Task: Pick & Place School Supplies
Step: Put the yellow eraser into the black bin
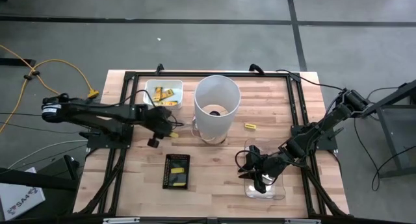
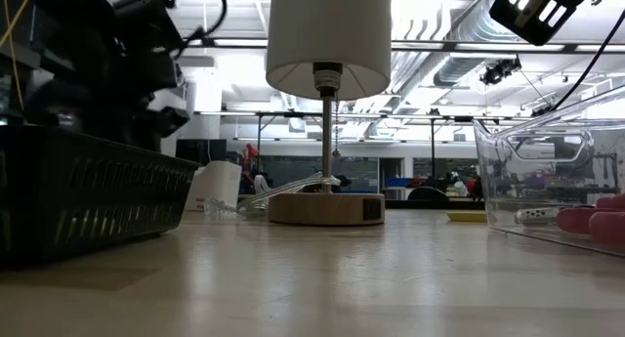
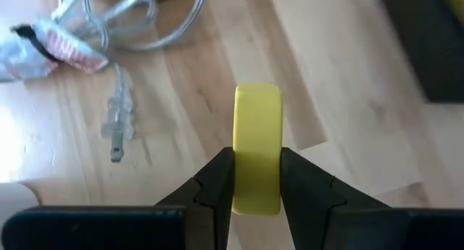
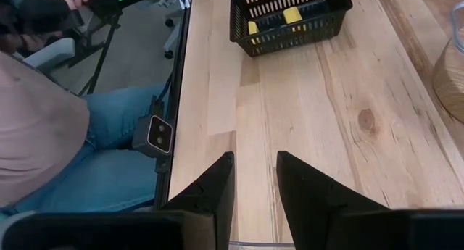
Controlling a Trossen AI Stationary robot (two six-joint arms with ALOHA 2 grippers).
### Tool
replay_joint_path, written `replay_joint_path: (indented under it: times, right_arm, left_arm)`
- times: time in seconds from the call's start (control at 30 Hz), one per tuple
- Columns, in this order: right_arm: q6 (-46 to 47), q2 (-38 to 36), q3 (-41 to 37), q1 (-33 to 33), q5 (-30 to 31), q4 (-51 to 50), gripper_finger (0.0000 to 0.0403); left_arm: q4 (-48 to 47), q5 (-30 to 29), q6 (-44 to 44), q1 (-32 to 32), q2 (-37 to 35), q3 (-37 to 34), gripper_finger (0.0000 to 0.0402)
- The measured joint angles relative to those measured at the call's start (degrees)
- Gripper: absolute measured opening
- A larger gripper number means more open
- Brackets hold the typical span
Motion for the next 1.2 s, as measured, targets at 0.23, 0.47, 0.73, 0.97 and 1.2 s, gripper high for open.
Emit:
replay_joint_path:
  times: [0.23,0.47,0.73,0.97,1.2]
  right_arm:
    - [-0.01,0.00,0.00,0.02,0.00,0.00,0.0097]
    - [-0.01,0.00,0.00,0.01,0.00,0.00,0.0097]
    - [-0.02,0.00,0.00,0.01,0.00,0.00,0.0097]
    - [0.00,0.00,0.00,0.02,-0.02,0.00,0.0097]
    - [-0.02,-0.02,0.00,0.02,-0.01,0.00,0.0097]
  left_arm:
    - [-0.63,0.07,-4.49,-7.06,-4.60,0.02,0.0094]
    - [-0.05,0.07,-7.32,-15.15,-4.00,2.23,0.0094]
    - [-0.32,0.07,-8.38,-20.58,2.74,8.10,0.0094]
    - [-0.22,0.09,-9.37,-24.25,10.33,10.90,0.0094]
    - [1.23,0.11,-13.77,-25.89,15.66,10.99,0.0094]
